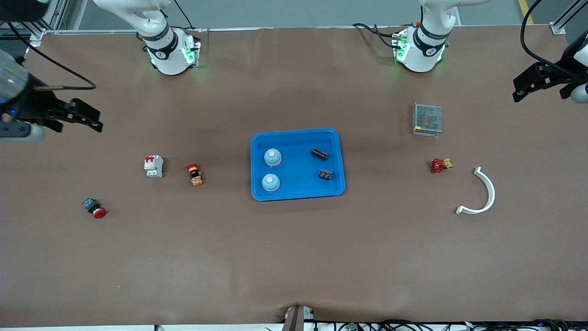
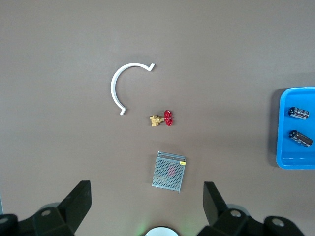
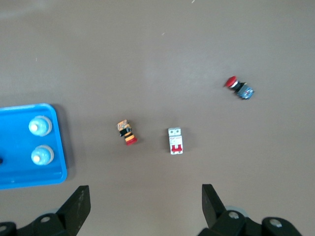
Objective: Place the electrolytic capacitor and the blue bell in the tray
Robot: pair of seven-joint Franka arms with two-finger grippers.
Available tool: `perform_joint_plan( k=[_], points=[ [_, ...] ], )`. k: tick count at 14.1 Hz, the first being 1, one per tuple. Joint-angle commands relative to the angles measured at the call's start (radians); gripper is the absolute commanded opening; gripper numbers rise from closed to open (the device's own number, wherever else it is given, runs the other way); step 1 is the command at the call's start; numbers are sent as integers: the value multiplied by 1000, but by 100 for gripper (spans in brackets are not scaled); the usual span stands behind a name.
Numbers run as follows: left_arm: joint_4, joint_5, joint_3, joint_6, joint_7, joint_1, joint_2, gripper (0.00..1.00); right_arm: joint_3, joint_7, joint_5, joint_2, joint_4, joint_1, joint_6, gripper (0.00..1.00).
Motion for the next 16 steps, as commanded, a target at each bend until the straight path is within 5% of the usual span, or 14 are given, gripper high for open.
perform_joint_plan(
  k=[1, 7, 16],
  points=[
    [-61, -18, 16, 54, 21, -11, -41, 100, -19, -7, 24, -55, -24, -7, 22, 100],
    [-88, -88, 16, 96, 10, -2, -43, 100, -87, -7, 22, -74, -27, -16, 61, 100],
    [-57, -82, 8, 97, 18, -3, 8, 100, -87, -7, 17, -72, -48, -77, 96, 100]
  ],
)
